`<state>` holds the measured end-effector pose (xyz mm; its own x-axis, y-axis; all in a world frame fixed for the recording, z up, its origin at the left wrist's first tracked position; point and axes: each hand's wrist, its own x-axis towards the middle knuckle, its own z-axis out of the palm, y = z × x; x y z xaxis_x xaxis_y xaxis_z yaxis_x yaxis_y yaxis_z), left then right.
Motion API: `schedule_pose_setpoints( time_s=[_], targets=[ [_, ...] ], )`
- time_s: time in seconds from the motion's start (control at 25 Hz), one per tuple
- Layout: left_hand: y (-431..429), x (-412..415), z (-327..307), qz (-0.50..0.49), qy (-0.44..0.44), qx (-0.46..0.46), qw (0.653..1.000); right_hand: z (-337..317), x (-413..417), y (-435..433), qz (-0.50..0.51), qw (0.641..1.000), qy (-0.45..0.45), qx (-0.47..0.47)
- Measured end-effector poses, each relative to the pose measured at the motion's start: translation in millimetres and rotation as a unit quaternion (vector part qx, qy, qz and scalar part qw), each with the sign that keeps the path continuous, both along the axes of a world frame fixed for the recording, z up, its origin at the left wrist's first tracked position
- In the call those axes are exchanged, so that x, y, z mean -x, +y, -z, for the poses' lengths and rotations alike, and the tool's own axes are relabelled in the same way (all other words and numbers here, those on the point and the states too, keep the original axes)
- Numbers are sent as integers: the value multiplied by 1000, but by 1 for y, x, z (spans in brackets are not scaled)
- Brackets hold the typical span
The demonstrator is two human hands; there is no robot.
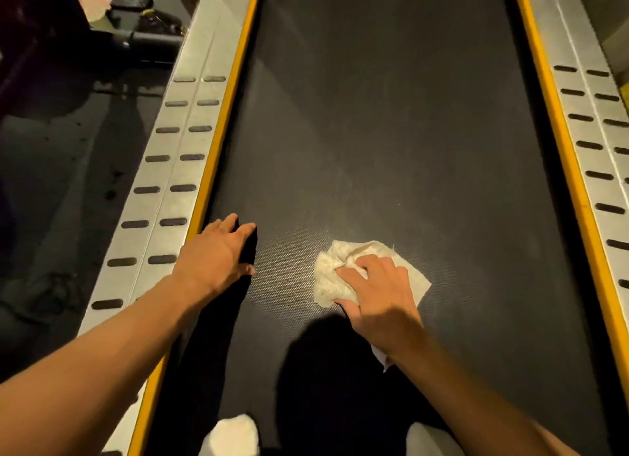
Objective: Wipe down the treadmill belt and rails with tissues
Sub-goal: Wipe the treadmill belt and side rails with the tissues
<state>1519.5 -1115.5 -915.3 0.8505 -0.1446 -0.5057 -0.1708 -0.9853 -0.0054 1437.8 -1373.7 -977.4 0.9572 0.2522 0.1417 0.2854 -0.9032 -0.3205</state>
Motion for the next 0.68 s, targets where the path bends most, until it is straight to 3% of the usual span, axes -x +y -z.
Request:
schedule_pose_setpoints(
  time_s=[0.08,0.2,0.32,0.44,0.56,0.68],
  targets=[
    [11,7,1,14,6,-3,1000,0,-21,20,15,999,39,19],
    [26,20,-2,60,4,-9,998,4,-33,63,-56,998,41,16],
    [28,31,-12,44,4,89,995,10,-12,64,-113,992,-39,-44],
    [14,44,-14,64,8,190,980,11,5,50,-75,993,-68,-64],
    [-3,53,-2,85,-13,200,976,7,-15,71,-35,998,-10,-56],
    [14,48,2,38,-75,154,984,5,-32,114,-70,992,58,-84]
  ],
)
